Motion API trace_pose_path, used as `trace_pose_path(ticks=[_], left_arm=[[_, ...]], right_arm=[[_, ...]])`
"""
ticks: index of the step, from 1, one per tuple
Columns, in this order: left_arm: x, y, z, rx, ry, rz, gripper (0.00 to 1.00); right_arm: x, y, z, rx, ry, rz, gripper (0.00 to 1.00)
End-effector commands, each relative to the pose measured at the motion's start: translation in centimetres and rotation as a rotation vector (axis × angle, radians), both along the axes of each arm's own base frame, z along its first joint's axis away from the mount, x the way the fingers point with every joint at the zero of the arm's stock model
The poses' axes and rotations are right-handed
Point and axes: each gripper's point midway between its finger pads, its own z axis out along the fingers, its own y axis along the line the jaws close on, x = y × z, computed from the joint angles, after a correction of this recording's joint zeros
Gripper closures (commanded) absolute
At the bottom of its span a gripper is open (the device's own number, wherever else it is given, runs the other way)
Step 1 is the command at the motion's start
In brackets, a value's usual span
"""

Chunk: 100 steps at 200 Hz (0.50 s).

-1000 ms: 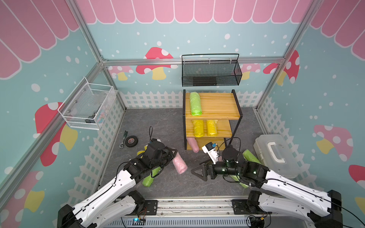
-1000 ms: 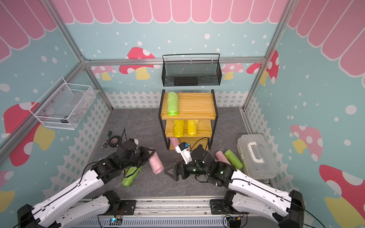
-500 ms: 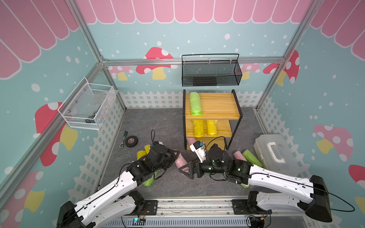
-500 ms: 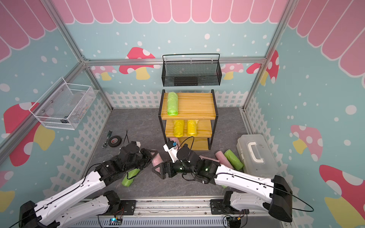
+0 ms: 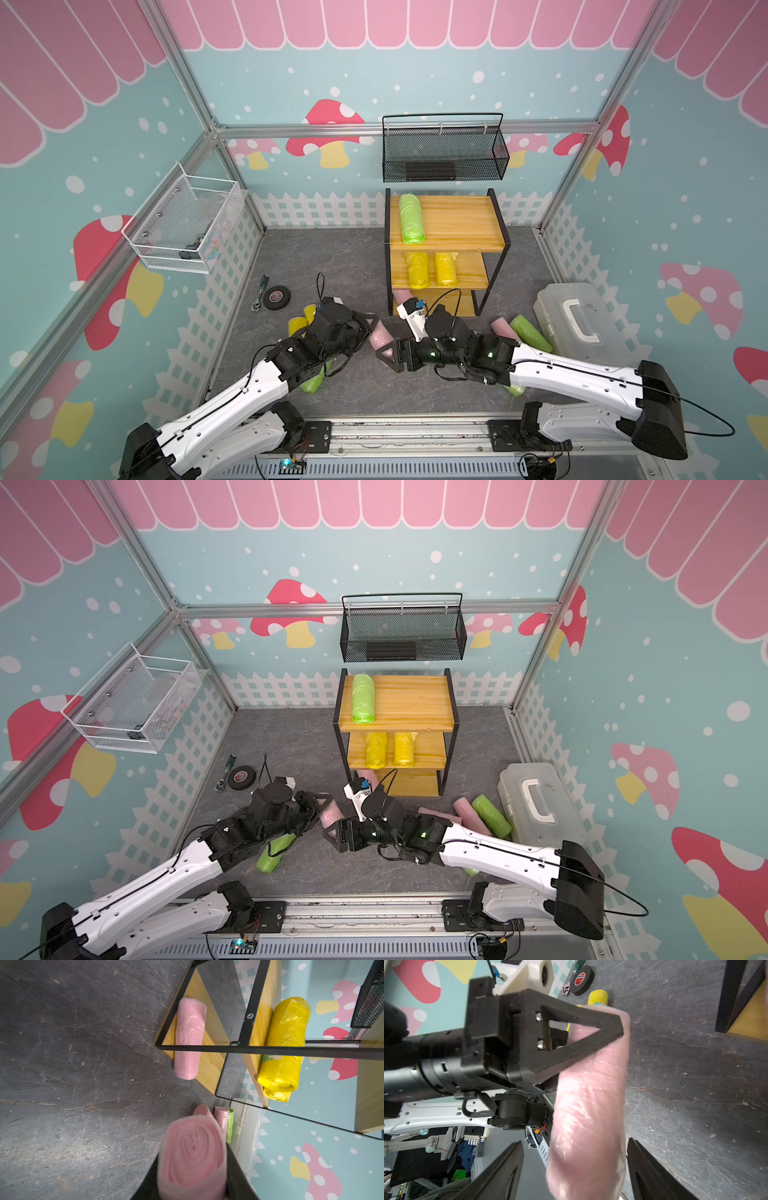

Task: Sort the rolls of trash bags by color and place them on the shelf
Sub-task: Pick up the roll of trash bags from the center of the board.

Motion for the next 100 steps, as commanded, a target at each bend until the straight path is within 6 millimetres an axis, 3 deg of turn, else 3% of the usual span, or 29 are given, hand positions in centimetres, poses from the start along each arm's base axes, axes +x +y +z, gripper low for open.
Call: trace_pose_path(ticks=[1, 100], left_arm=[[0.3, -0.4, 1.6, -0.05, -0.046, 0.005, 1.0], [0.0, -0.2, 1.0, -0.056, -0.039, 0.006, 1.0]], right_arm=[[0.2, 0.3, -0.1, -0.016, 0.019, -0.027, 0.23], [1.2, -0.2, -0.6, -0.021, 0.008, -0.105, 0.58]])
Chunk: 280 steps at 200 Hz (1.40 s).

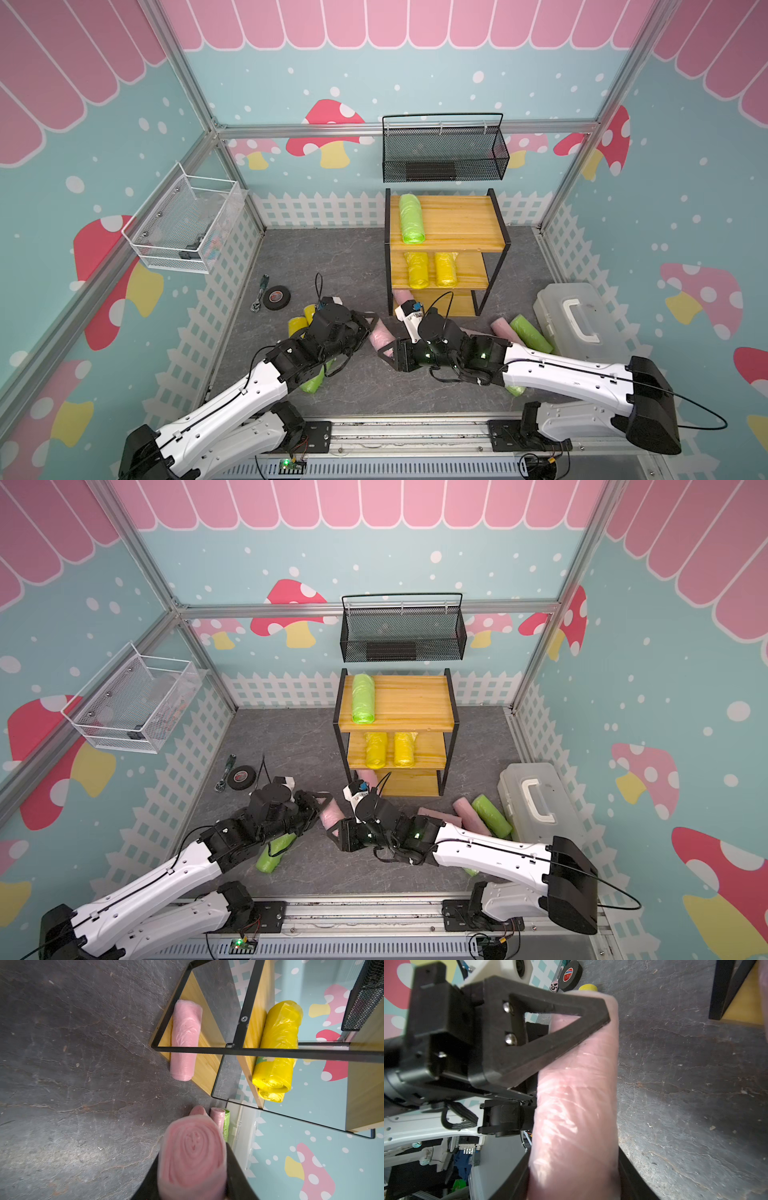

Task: Sort the rolls of trash bags by color and place them on the shelf
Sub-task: Pick up the roll of trash bags from the center of the board, then place the roll of trash bags on the shelf.

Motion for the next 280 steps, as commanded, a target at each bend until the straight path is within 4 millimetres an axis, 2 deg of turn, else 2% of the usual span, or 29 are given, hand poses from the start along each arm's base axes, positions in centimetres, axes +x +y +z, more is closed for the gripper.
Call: trace_pose_path(ticks=[1, 20, 23, 41, 51, 57, 61, 80, 106, 169, 224, 280], left_arm=[[0.0, -0.3, 0.8, -0.039, -0.027, -0.001, 1.0], [0.0, -0.4, 0.7, -0.039, -0.032, -0.011, 0.99], [-0.1, -0.4, 0.6, -0.036, -0.032, -0.014, 0.93], [-0.1, -0.3, 0.4, -0.024, -0.035, -0.019, 0.41], [-0.2, -0.1, 0.3, -0.011, -0.031, -0.019, 0.25], [-0.3, 0.0, 0.1, 0.003, -0.028, -0.017, 0.07], [-0.3, 0.2, 0.1, 0.013, -0.029, -0.017, 0.02], [-0.4, 0.8, 0.0, 0.059, -0.03, -0.015, 0.01], [-0.6, 1.6, -0.1, 0.096, -0.038, -0.006, 0.01], [-0.9, 2.5, -0.2, 0.135, -0.048, 0.001, 0.02], [-1.0, 2.5, -0.6, 0.152, -0.038, -0.005, 0.02], [-1.0, 2.5, -1.1, 0.162, -0.025, -0.01, 0.02]], right_arm=[[0.9, -0.4, 0.5, 0.004, -0.024, -0.052, 0.58], [1.1, -0.5, 0.3, 0.009, -0.024, -0.072, 0.7], [1.1, -0.6, 0.3, 0.011, -0.025, -0.075, 0.72], [1.5, -1.1, -0.2, 0.025, -0.03, -0.108, 0.84], [1.7, -1.6, -0.7, 0.032, -0.033, -0.128, 0.89], [1.8, -2.0, -0.9, 0.04, -0.035, -0.142, 0.91], [1.9, -2.2, -1.0, 0.047, -0.035, -0.149, 0.92], [2.6, -3.7, -2.3, 0.075, -0.01, -0.21, 1.0], [3.8, -6.0, -4.0, 0.121, 0.02, -0.279, 1.0], [7.8, -9.7, -4.7, 0.278, -0.011, -0.429, 1.0], [10.2, -11.7, -5.3, 0.307, -0.061, -0.489, 1.0], [13.1, -12.4, -5.1, 0.332, -0.159, -0.498, 1.0]])
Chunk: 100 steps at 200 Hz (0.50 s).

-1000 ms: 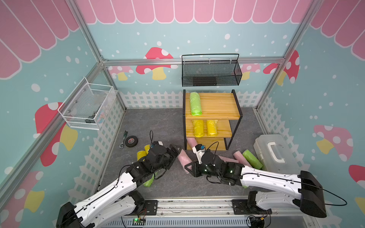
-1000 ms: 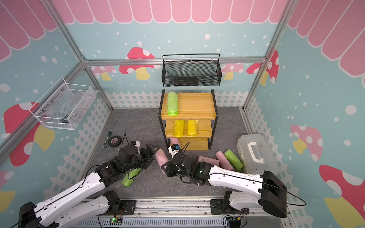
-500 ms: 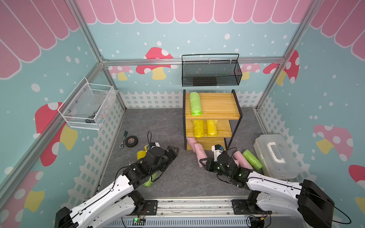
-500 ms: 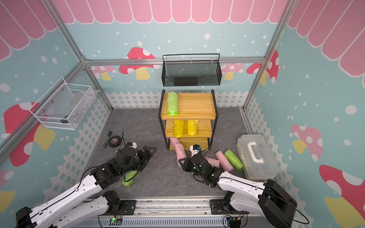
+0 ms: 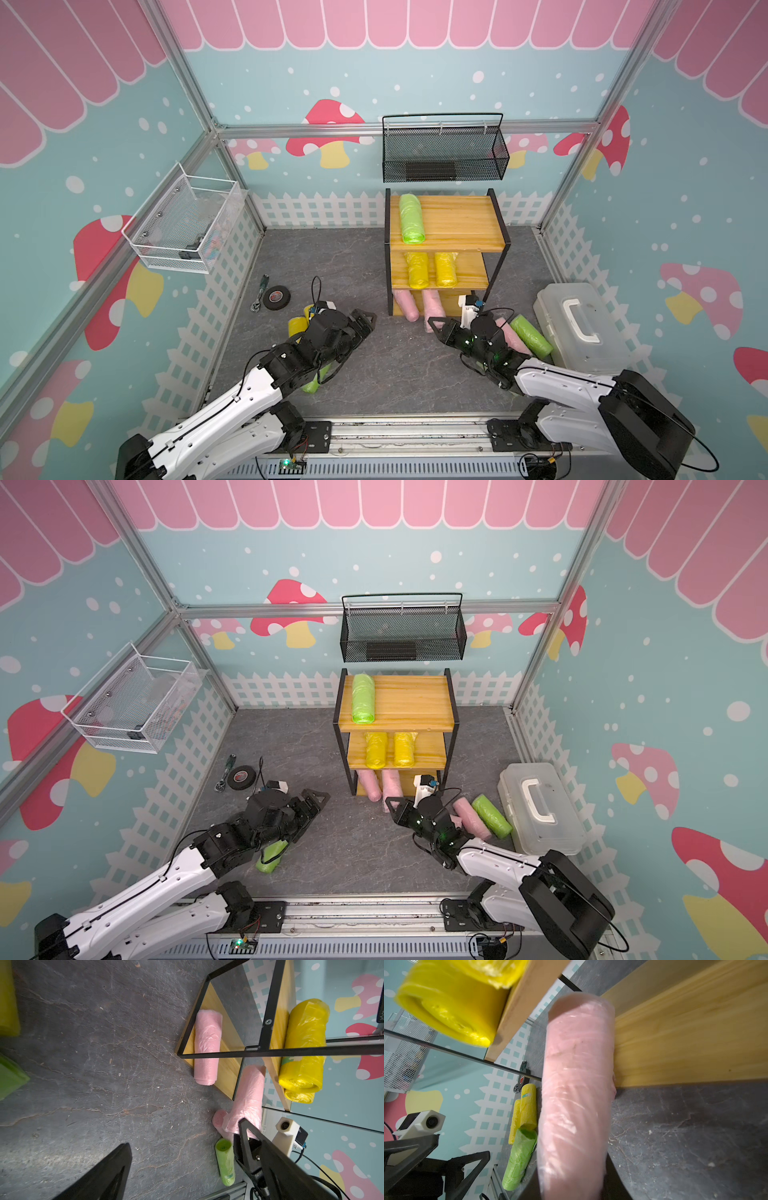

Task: Sort the rolls of trash bags by color and place them on the shelf
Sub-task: Place the roll of trash bags on the shelf.

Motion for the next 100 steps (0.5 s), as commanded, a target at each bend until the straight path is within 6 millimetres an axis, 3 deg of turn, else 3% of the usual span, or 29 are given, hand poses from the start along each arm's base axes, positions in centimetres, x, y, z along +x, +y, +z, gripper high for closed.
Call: trace_pose_path(ticks=[1, 42, 100], left_arm=[[0.1, 0.1, 0.5, 0.021, -0.018, -0.009, 0.02], [0.1, 0.2, 0.2, 0.03, -0.016, -0.007, 0.02], [0.1, 0.4, -0.4, 0.037, -0.006, -0.004, 0.02]], right_arm=[[1.2, 0.4, 2.2, 0.052, -0.127, 0.014, 1.0], [3.1, 1.2, 2.0, 0.1, -0.175, 0.025, 1.0], [5.4, 1.9, -0.4, 0.1, -0.143, 0.015, 0.99]])
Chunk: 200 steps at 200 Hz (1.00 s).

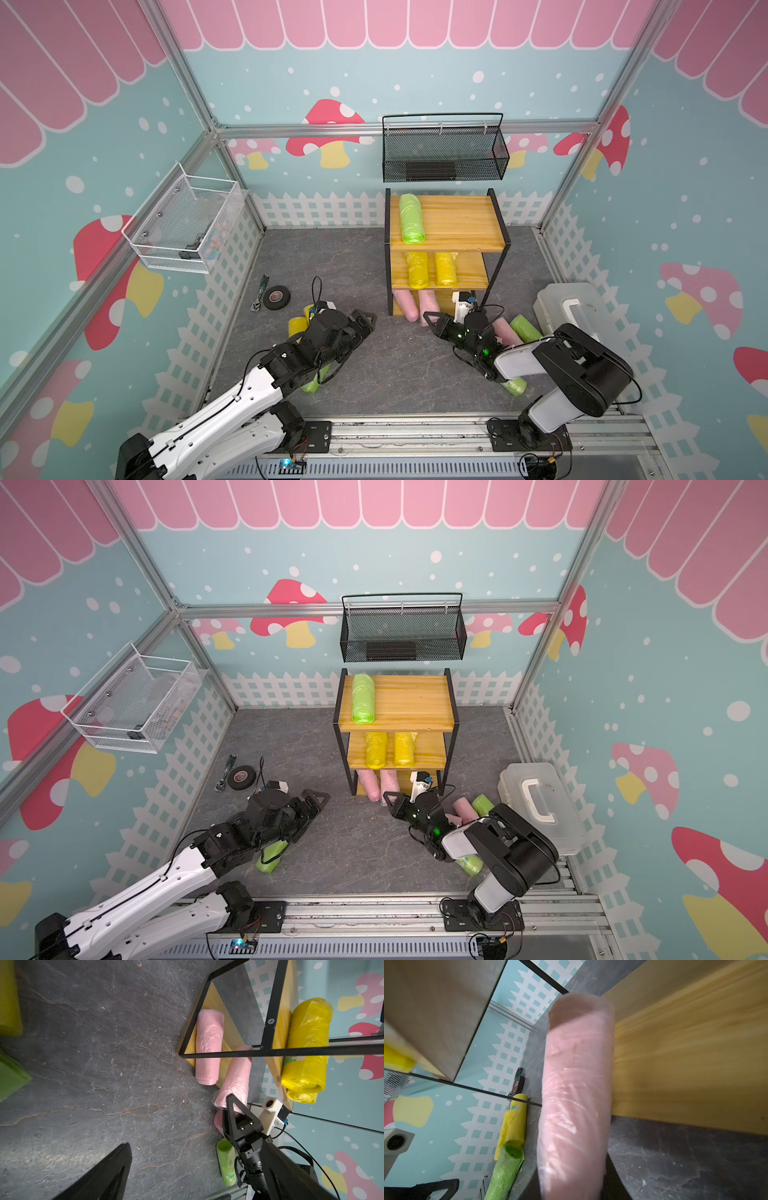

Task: Sort the rolls of trash bags by color and place them on the shelf
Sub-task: Place the roll of trash bags on the shelf.

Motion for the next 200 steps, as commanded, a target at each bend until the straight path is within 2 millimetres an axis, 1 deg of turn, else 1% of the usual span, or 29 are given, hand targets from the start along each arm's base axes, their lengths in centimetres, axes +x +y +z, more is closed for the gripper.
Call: trace_pose_path(ticks=[1, 8, 30, 54, 81, 101, 118, 143, 163, 179, 200], left_arm=[[0.1, 0.4, -0.3, 0.033, -0.009, -0.002, 0.02], [0.1, 0.5, -0.4, 0.035, -0.008, -0.001, 0.02], [0.1, 0.6, -0.5, 0.037, -0.004, 0.001, 0.02], [0.2, 0.7, -0.8, 0.039, 0.004, 0.004, 0.02], [0.3, 0.6, -1.0, 0.04, 0.014, -0.002, 0.02], [0.2, 0.6, -1.2, 0.04, 0.018, -0.004, 0.02], [0.2, 0.7, -1.2, 0.039, 0.019, -0.002, 0.02], [0.1, 0.9, -1.3, 0.039, 0.019, 0.001, 0.02], [0.1, 0.9, -1.4, 0.039, 0.02, 0.003, 0.02], [0.1, 0.9, -1.5, 0.039, 0.024, 0.001, 0.02], [0.0, 0.9, -1.5, 0.037, 0.023, 0.0, 0.02]], right_arm=[[1.7, 1.0, 3.3, 0.068, -0.109, 0.011, 0.98], [1.8, 1.0, 2.9, 0.048, -0.094, 0.008, 0.97], [2.2, 0.7, 2.3, -0.014, -0.087, -0.002, 0.91], [2.6, 0.2, 1.8, -0.053, -0.07, -0.017, 0.9], [3.1, 0.3, 0.9, -0.072, -0.049, -0.013, 0.9], [3.4, 0.3, 0.4, -0.071, -0.041, -0.014, 0.87], [3.6, 0.2, 0.2, -0.069, -0.036, -0.021, 0.78], [3.6, 0.0, -0.1, -0.07, -0.019, -0.026, 0.56], [3.4, -0.1, -0.3, -0.073, -0.005, -0.026, 0.43], [3.0, -0.3, -0.5, -0.08, 0.011, -0.026, 0.38], [2.5, -0.6, -0.5, -0.09, 0.03, -0.023, 0.36]])
